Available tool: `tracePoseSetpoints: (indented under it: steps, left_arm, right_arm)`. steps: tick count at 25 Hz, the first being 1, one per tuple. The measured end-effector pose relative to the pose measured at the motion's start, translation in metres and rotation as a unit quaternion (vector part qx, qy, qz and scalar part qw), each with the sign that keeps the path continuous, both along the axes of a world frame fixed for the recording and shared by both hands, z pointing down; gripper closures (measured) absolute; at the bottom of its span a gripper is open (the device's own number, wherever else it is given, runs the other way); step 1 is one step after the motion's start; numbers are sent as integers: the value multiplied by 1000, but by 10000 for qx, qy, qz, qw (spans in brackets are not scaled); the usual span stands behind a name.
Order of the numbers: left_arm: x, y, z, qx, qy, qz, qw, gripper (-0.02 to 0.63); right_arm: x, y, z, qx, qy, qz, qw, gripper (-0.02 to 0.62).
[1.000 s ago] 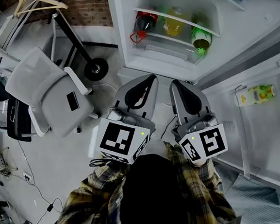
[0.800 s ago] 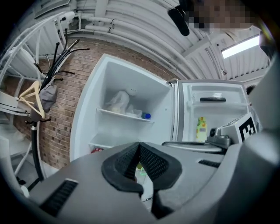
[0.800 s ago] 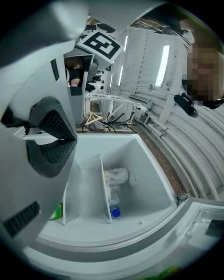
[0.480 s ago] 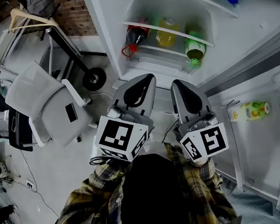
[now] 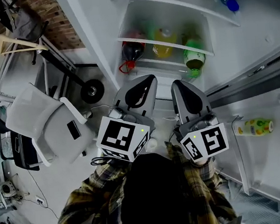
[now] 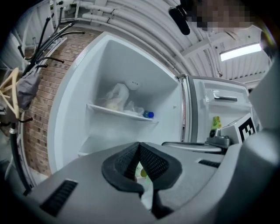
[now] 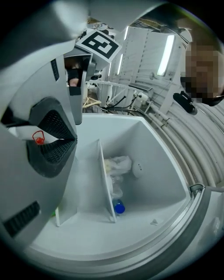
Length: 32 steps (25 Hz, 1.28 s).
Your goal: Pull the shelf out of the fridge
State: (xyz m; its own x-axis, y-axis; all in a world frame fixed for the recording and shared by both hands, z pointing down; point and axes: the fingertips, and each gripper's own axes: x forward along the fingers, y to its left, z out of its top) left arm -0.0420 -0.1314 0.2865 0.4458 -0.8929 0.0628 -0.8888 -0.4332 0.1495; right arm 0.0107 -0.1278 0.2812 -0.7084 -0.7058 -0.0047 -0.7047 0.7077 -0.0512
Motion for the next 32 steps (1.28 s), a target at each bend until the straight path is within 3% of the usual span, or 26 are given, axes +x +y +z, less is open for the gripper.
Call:
tracePoseSetpoints:
  steps: [12,18,24,32]
  left_arm:
    - [-31,-63,-6,113,-73,704,9974,603]
    - [-27,-75,-2,51,-94,998,9950,603]
    - [-18,-82,0,-3,3,1047,9945,603]
    - [-3,-95,3,-56,52,742,9972,603]
  right_arm:
    - [-36,-60,-8,108,-98,675,9976,578]
    - [-32,-74,-8,106,-80,979,9951,577]
    - [-21,-78,-5,8,-22,1064,9943,578]
    - [-2,-87,-2,-77,-5,819,9966,577]
